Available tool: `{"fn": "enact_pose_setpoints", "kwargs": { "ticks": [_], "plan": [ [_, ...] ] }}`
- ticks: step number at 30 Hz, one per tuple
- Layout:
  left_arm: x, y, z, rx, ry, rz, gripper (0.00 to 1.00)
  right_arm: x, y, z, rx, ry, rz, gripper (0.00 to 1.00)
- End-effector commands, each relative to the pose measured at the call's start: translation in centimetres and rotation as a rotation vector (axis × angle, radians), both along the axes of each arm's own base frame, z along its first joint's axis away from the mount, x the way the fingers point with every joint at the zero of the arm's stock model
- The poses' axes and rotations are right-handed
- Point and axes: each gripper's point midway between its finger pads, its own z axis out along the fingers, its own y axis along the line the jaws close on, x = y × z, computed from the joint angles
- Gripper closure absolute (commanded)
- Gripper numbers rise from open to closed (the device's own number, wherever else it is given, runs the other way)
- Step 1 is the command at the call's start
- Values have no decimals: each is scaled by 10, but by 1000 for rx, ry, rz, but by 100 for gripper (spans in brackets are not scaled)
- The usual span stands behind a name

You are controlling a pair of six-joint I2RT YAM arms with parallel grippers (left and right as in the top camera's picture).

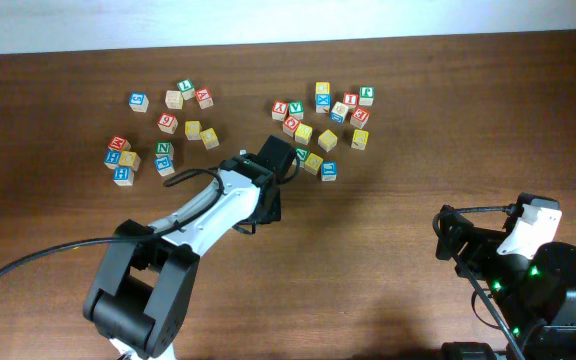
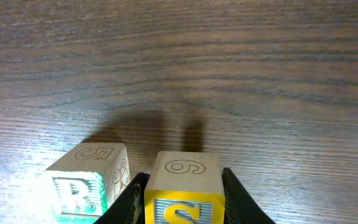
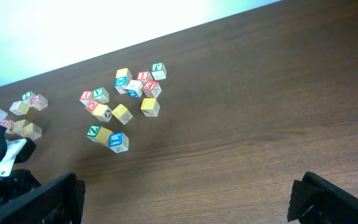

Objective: Spell out RSS
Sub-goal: 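Adjust the S block beside the R block and release it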

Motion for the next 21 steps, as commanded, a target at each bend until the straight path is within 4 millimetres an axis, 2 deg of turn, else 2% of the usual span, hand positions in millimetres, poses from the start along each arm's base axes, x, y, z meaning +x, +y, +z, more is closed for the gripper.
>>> {"fn": "enact_pose_setpoints", "kwargs": {
  "ticks": [1,21],
  "plan": [
    [0,9,-2,42,2,19,76,0,-2,0,-1,-5,-11,2],
    [-6,11,-6,39,17,55,76,0,-2,0,-1,-5,-11,2]
  ]
}}
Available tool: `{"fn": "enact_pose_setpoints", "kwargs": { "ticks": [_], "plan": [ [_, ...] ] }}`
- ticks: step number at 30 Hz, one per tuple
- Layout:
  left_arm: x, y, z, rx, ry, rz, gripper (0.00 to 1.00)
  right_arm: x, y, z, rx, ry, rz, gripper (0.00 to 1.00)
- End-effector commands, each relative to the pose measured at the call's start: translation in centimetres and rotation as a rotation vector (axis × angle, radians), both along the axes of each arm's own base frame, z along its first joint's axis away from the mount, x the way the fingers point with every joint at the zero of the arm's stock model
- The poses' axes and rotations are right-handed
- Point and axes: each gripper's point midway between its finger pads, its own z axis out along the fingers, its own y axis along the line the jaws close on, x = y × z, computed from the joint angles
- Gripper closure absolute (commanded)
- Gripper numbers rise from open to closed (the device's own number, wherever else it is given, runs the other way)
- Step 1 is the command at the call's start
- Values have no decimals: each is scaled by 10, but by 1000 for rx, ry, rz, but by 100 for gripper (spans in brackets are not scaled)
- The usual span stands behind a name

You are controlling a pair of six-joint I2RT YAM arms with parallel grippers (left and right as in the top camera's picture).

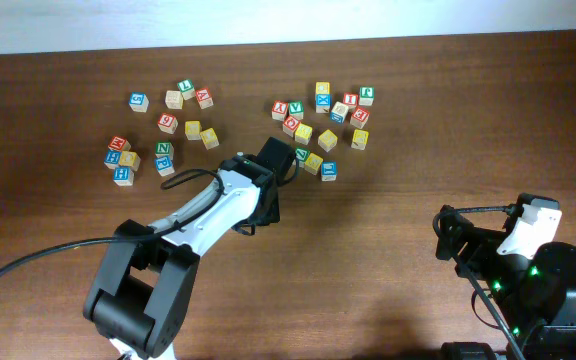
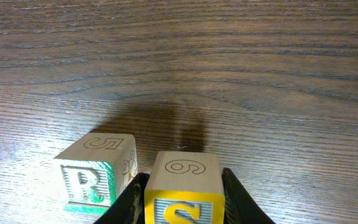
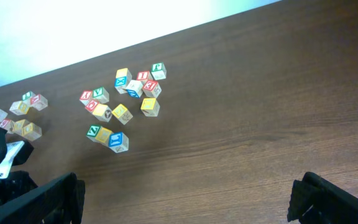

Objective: Spell out RSS
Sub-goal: 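Adjust the S block beside the R block and release it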

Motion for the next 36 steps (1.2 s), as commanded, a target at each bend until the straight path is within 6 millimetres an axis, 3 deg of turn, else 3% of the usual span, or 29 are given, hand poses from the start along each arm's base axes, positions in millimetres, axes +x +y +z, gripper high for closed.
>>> {"fn": "enact_pose_setpoints", "kwargs": {
  "ticks": [1,25,31,36],
  "plan": [
    [-2,6,-6,23,6,22,75,0,-2,0,0,-5,-10,2],
    [-6,6,-19,4,3,20,74,0,-2,0,0,-5,-10,2],
    [-5,5,-18,1,-1,21,62,0,-2,0,0,-5,-10,2],
    [-3,6,-18,-2,-6,27,65,0,-2,0,0,-5,-10,2]
  ]
}}
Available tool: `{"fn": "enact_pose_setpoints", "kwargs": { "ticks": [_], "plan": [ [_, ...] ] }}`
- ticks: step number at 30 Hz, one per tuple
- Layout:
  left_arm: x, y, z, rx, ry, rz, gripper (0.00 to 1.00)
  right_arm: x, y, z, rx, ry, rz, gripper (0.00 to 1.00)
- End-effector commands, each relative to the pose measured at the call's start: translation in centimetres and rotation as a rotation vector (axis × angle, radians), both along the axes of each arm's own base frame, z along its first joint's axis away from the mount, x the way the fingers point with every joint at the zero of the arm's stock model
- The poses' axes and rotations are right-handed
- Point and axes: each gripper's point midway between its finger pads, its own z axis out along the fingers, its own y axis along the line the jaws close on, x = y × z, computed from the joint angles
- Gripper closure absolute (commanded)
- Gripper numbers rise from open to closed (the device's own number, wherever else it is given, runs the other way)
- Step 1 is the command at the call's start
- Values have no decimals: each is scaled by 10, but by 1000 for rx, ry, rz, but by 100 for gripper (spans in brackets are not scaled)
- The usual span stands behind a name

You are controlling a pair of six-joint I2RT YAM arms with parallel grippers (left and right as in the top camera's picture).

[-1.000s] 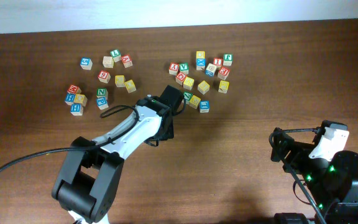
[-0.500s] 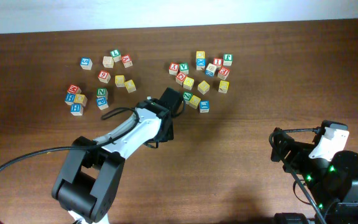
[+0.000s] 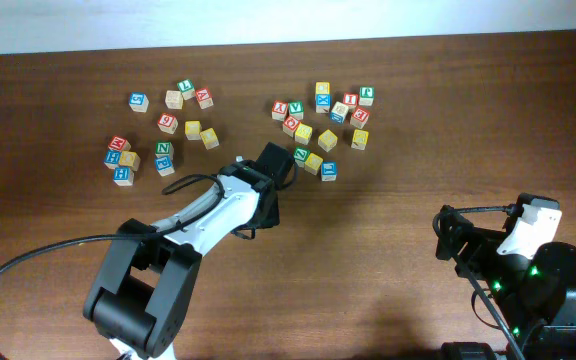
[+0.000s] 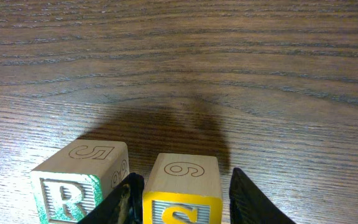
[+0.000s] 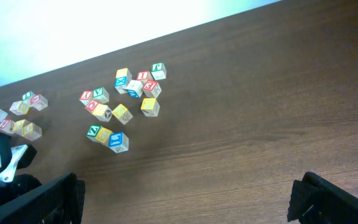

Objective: Spell out RSS
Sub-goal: 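Adjust the S block beside the R block and release it, then raise the left gripper and move it to the right block cluster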

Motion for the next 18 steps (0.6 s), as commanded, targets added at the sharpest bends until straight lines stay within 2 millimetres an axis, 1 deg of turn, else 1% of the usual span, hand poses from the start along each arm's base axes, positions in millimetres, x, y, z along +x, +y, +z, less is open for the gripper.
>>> {"fn": "enact_pose_setpoints", "kwargs": {
  "ticks": [1,2,3,10,18],
  "plan": [
    [-2,7,-6,12,14,20,68,0,-2,0,0,-5,-11,2],
    [-1,8,-6,12,14,23,72,0,-2,0,0,-5,-10,2],
    [-1,9,-6,12,14,27,75,0,-2,0,0,-5,-11,2],
    [3,16,-6,10,11,48,75,0,-2,0,0,-5,-10,2],
    [4,9,-7,-23,16,19,76,0,-2,0,0,-5,-10,2]
  ]
}}
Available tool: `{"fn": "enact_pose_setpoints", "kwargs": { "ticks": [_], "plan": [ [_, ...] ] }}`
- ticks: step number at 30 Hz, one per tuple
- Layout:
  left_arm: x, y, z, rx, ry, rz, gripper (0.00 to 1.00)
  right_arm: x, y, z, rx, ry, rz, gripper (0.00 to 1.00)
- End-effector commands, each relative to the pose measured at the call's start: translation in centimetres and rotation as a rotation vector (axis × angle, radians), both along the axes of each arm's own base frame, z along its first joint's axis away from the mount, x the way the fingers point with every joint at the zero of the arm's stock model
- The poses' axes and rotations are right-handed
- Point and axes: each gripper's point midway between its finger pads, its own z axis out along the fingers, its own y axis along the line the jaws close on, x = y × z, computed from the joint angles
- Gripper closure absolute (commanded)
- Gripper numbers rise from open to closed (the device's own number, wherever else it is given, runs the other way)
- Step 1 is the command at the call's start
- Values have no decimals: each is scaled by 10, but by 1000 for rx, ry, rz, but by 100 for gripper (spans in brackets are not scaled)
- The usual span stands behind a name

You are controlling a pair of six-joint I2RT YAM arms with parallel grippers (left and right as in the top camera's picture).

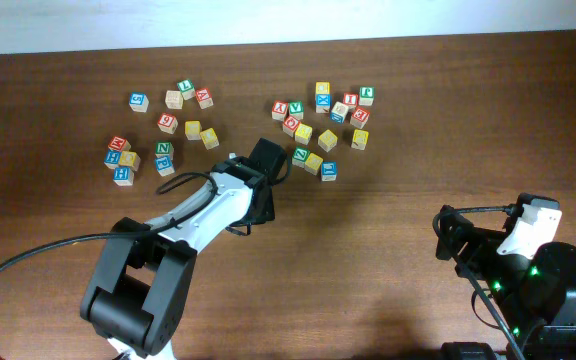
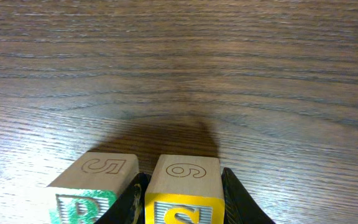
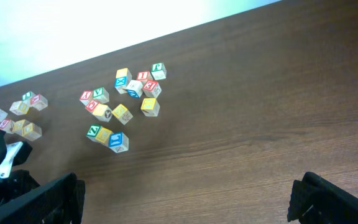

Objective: Spell out RSS
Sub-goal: 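Raise the left gripper and move it to the right block cluster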

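Note:
In the left wrist view a wooden block with a yellow S face (image 2: 182, 186) and a 6 on top sits between my left gripper's (image 2: 182, 202) black fingers (image 2: 235, 199), which press both its sides. A green R block (image 2: 92, 186) with a 5 on top stands just to its left, against the left finger. Overhead, the left gripper (image 1: 259, 203) covers both blocks on the brown table (image 1: 388, 230). My right gripper (image 3: 182, 202) is open wide and empty, parked low at the right (image 1: 513, 262).
Two clusters of loose letter blocks lie at the back: one at the left (image 1: 163, 125), one at centre right (image 1: 326, 125), the nearest blue block (image 1: 328, 171) just right of the left gripper. The table's far edge meets a white wall.
The left gripper's fingers stood apart round the S block; now they press on it again. The arm has shifted slightly left, and the R block sits closer beside the S block.
My left gripper held the S block just right of the R block on the table, first with the R tilted away, then squarer. It then opened with the S resting beside the R. Now it is shut on the S again. The right arm has stayed parked.

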Motion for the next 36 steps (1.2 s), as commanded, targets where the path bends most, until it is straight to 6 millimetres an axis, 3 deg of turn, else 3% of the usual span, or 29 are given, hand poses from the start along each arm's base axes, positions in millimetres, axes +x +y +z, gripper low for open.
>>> {"fn": "enact_pose_setpoints", "kwargs": {
  "ticks": [1,9,15,24,32,36],
  "plan": [
    [-4,1,-7,-7,26,-15,76,0,-2,0,-1,-5,-10,2],
    [-6,2,-7,-2,35,-15,71,0,-2,0,-1,-5,-10,2],
    [-5,1,-1,3,43,-14,57,0,-2,0,-1,-5,-10,1],
    [8,-6,21,-8,23,-15,59,0,-2,0,-1,-5,-10,2],
    [27,-16,59,-29,-19,-23,62,0,-2,0,-1,-5,-10,2],
    [52,-30,100,-61,-101,-79,58,0,-2,0,-1,-5,-10,2]
  ]
}}
